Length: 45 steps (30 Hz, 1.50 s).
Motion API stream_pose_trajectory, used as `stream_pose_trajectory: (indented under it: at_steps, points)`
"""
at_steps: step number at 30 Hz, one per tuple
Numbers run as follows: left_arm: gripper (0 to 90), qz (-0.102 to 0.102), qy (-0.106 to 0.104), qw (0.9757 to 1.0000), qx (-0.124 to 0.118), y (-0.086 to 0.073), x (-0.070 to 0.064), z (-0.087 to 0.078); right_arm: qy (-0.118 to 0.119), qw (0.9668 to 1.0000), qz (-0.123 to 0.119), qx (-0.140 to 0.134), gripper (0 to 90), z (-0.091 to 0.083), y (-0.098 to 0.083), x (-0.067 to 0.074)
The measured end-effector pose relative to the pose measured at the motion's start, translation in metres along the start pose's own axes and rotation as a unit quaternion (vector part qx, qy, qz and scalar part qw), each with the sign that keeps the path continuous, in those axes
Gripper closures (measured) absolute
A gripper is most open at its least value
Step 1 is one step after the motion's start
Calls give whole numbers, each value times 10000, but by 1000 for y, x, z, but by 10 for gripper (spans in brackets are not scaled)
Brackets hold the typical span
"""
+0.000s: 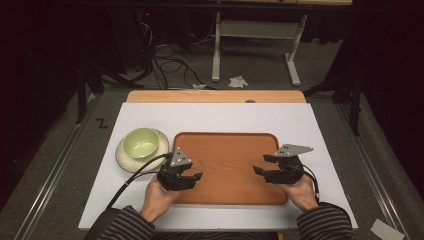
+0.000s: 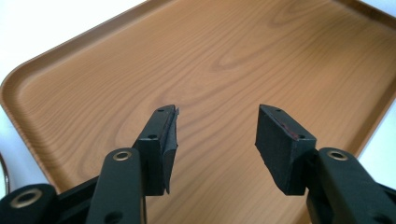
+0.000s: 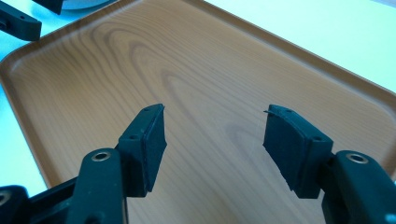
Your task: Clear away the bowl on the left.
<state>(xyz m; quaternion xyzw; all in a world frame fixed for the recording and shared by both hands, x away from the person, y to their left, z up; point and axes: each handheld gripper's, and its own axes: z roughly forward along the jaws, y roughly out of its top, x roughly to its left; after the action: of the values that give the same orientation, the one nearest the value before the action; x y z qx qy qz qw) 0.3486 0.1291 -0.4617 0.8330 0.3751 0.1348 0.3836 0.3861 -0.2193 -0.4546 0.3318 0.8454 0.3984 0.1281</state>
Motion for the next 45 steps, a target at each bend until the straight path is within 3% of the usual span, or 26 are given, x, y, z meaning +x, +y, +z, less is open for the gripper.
stream_pose_trajectory:
  at_steps: [13,24,34,45]
  points:
    - [456,-61,40,10000,-51,1,1,-3,16,10000,-53,14,402,0,0,1]
    - [418,-44,110,9997,-235,2,3,-10,20,10000,-56,9,403,2,1,2]
    - [415,-42,259,9995,-168,1,4,-13,129,9999,-114,6,403,7,5,1]
    - [410,-209,280,9989,-308,2,9,-19,213,9997,-106,4,403,12,9,1]
